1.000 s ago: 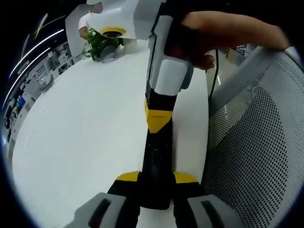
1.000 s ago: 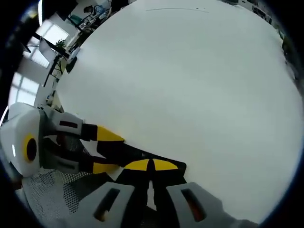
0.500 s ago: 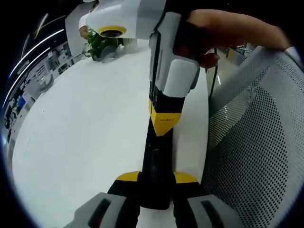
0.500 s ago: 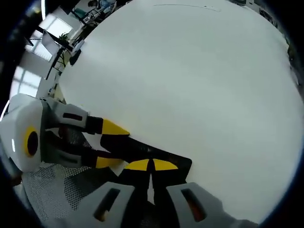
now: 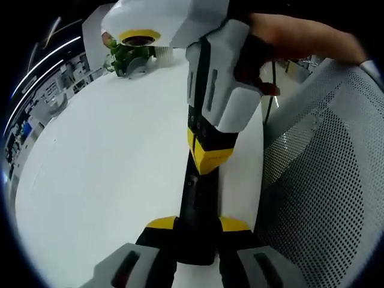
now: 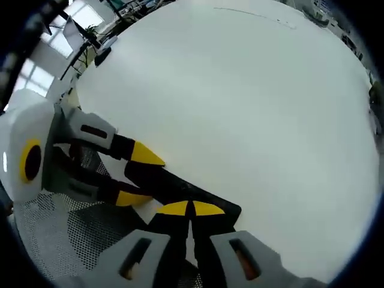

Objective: Press the specified remote control buttons in sequence, fully releasing each button before pressing the next.

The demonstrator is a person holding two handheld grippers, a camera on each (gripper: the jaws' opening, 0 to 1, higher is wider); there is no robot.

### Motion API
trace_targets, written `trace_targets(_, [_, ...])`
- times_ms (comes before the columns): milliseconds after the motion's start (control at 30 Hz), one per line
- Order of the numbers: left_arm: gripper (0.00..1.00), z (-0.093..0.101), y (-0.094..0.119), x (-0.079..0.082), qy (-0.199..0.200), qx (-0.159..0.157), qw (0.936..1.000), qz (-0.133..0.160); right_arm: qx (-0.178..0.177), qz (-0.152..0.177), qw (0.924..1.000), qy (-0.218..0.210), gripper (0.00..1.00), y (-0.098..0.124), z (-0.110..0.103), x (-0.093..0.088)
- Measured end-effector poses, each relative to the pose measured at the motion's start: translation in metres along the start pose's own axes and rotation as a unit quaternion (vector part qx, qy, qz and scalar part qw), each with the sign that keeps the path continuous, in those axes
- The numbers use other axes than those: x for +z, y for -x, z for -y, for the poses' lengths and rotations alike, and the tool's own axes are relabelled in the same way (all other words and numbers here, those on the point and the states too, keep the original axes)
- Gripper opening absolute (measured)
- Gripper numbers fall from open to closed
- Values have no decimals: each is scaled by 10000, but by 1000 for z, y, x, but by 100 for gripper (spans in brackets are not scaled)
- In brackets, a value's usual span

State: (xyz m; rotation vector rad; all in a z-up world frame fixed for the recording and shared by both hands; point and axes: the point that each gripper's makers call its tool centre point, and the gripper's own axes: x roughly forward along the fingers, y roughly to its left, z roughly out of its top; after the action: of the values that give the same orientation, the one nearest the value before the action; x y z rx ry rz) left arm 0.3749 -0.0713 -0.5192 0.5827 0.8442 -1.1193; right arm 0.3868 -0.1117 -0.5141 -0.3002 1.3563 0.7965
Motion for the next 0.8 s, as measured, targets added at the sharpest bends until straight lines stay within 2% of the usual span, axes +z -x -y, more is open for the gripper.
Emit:
trace_targets(133, [25, 0, 0, 0, -3, 3, 10000, -7, -35, -32, 10000, -18, 0, 2, -1, -1])
trace_targets(400, [25, 0, 0, 0, 15, 15, 10000, 11, 255, 108, 9983, -512, 0, 7, -1, -3])
trace_targets(567, [25, 0, 0, 0, -17, 12, 10000, 22, 352, -40, 9958, -839, 0, 5, 2, -4])
trace_targets(800, [25, 0, -1, 0, -33, 11, 10000, 29, 350, -144, 9953, -887, 0, 5, 5, -7])
